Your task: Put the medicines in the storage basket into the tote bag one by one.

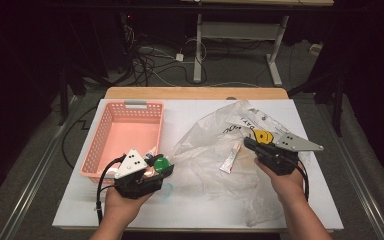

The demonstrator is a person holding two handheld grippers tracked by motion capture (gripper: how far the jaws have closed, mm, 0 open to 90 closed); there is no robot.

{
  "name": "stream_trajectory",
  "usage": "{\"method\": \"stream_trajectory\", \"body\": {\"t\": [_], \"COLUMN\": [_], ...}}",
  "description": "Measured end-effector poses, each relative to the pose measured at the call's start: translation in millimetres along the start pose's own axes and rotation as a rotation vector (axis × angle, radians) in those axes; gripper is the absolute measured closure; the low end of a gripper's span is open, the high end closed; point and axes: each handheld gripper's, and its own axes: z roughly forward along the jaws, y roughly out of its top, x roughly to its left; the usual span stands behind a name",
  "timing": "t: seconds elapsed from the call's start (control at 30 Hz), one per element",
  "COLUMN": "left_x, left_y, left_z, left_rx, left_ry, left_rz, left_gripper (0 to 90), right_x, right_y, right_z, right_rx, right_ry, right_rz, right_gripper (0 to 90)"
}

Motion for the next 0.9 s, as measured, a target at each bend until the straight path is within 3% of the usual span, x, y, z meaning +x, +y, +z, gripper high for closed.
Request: {"method": "stream_trajectory", "body": {"t": [0.23, 0.57, 0.9], "left_x": [-13.3, -42.3, -57.8], "left_y": [0.3, 1.7, 13.7], "left_z": [14.3, 50.6, 100.5], "left_rx": [0.024, 0.081, 0.089], "left_ry": [-0.044, -0.131, -0.178], "left_rz": [0.029, 0.083, 0.089], "left_gripper": [50.3, 50.3, 50.2], "right_x": [0.3, 0.7, 0.6], "right_y": [0.5, 0.2, 1.4], "right_z": [-0.4, 1.9, 1.0], "right_rx": [0.000, 0.004, -0.005], "right_ry": [-0.002, -0.003, 0.000], "right_rz": [-0.001, -0.004, 0.000], "right_gripper": [90.0, 90.0, 90.0]}}
